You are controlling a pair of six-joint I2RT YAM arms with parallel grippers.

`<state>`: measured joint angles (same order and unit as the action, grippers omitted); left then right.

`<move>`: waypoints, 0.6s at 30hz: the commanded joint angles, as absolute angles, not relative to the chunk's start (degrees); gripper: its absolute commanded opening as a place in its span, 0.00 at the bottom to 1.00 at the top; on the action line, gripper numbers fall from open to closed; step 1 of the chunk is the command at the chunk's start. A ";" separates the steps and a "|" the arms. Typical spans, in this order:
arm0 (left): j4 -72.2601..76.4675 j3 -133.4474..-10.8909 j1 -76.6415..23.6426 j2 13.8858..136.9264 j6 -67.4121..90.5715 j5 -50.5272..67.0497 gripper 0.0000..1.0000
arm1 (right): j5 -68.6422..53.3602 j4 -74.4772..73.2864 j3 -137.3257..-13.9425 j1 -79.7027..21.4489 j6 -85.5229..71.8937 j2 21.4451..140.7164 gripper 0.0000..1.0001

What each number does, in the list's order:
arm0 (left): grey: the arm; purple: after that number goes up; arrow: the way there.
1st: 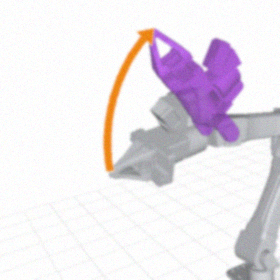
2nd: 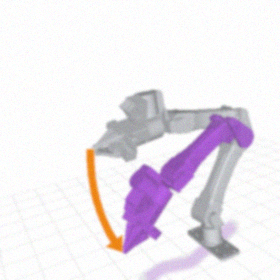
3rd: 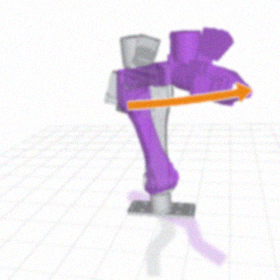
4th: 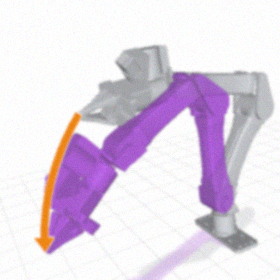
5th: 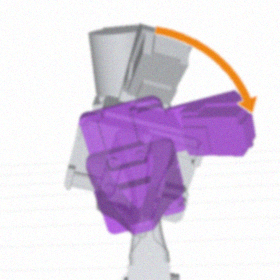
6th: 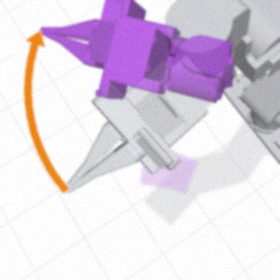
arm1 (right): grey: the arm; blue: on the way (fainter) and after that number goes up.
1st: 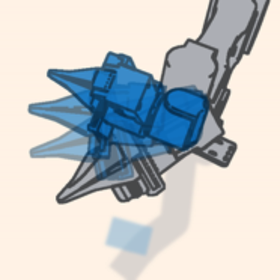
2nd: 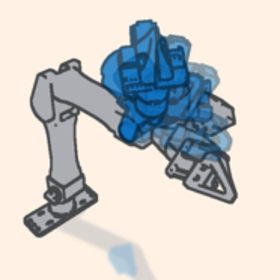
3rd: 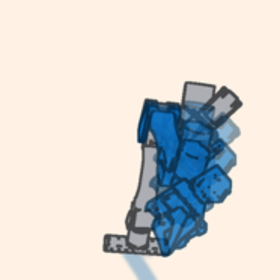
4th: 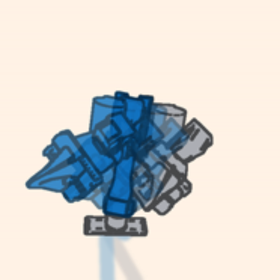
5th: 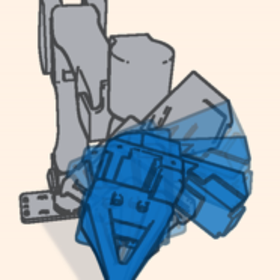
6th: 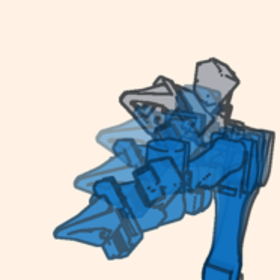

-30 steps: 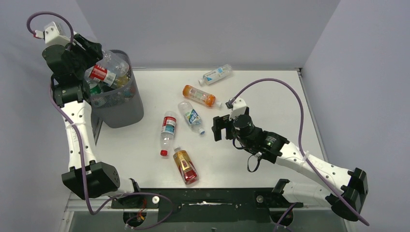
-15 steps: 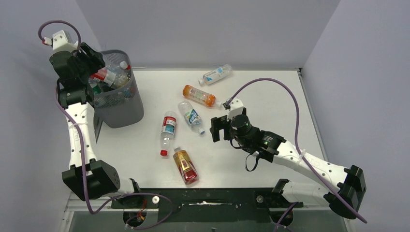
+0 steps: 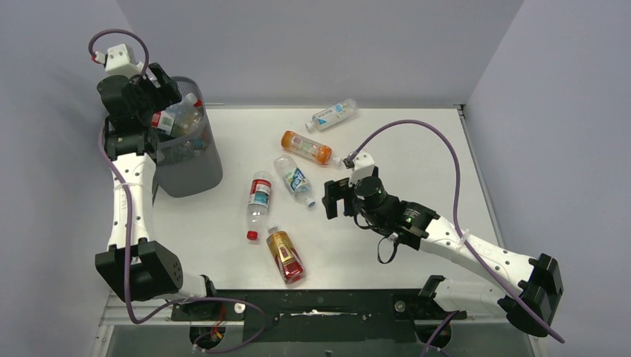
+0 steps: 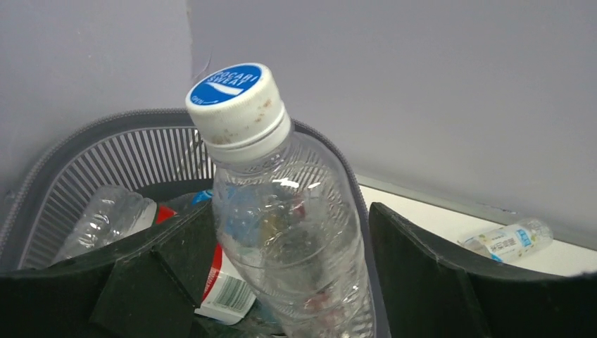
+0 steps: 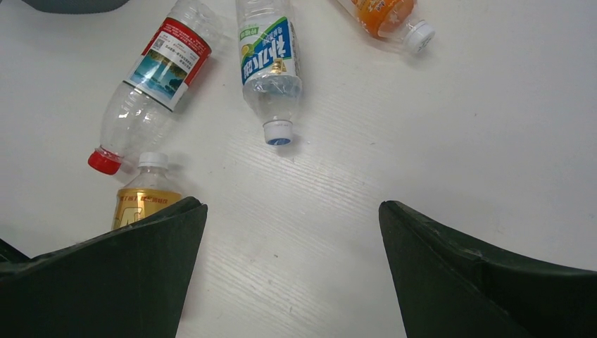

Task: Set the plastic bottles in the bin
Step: Place the plastic bottle in the trash bin.

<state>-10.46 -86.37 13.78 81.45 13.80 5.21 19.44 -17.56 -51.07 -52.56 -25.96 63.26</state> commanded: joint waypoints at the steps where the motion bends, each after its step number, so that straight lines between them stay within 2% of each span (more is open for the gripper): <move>1: -9.45 -87.15 13.45 80.83 14.19 2.28 0.80 | 19.31 -14.15 -50.72 -52.67 -26.43 62.86 1.00; 18: -18.07 -96.21 10.44 76.20 20.46 8.45 0.84 | 14.59 -13.54 -51.49 -52.84 -25.61 65.95 0.98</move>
<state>-17.87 -92.36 11.18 80.05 18.63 5.72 16.73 -16.53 -50.54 -52.56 -25.96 64.84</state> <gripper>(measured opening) 0.832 0.980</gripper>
